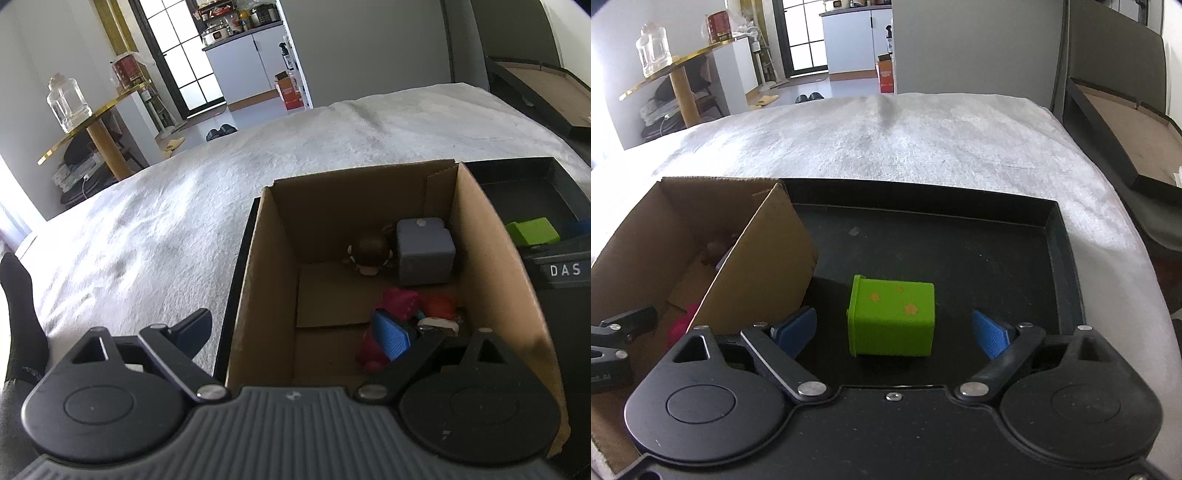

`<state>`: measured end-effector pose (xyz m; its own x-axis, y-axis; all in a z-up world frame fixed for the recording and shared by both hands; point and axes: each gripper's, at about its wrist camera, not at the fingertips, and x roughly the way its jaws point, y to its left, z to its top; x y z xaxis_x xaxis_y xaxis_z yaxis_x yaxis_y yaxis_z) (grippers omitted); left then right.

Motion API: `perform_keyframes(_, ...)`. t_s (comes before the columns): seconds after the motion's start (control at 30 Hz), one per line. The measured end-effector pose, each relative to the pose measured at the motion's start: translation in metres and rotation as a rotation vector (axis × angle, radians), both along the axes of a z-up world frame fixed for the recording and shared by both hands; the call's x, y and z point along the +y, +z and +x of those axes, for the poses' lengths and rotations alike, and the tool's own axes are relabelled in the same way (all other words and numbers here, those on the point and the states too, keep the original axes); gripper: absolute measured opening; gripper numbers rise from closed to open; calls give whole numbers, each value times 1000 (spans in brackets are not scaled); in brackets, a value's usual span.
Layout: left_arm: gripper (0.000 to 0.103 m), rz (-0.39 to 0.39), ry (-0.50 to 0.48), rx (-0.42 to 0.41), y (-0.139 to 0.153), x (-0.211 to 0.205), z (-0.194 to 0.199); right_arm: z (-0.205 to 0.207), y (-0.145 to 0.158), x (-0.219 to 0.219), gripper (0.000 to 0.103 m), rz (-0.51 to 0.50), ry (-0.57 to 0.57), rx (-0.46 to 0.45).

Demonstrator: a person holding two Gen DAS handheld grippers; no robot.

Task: Organize rigid objects
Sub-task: 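Move the right gripper to the green cube and grasp it, then carry the green cube into the box and release it with the right gripper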

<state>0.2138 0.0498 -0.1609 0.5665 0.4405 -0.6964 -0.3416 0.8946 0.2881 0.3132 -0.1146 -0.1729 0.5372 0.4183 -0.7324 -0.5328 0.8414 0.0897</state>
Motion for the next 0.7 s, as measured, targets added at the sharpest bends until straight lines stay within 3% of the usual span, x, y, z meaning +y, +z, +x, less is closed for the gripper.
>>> perform_keyframes(0.07, 92, -3, 3, 1, -1, 0, 0, 2, -2, 2, 65, -16, 1, 9)
perform_keyframes(0.1, 92, -5, 2, 2, -1, 0, 0, 2, -2, 2, 52, -17, 2, 20)
perform_keyframes(0.13, 92, -6, 1, 1, -1, 1, -1, 2, -2, 1, 49, -17, 1, 25)
perform_keyframes(0.7, 92, -38, -2, -19, 3, 5, -11, -30, 21, -23, 48, -59, 14, -49)
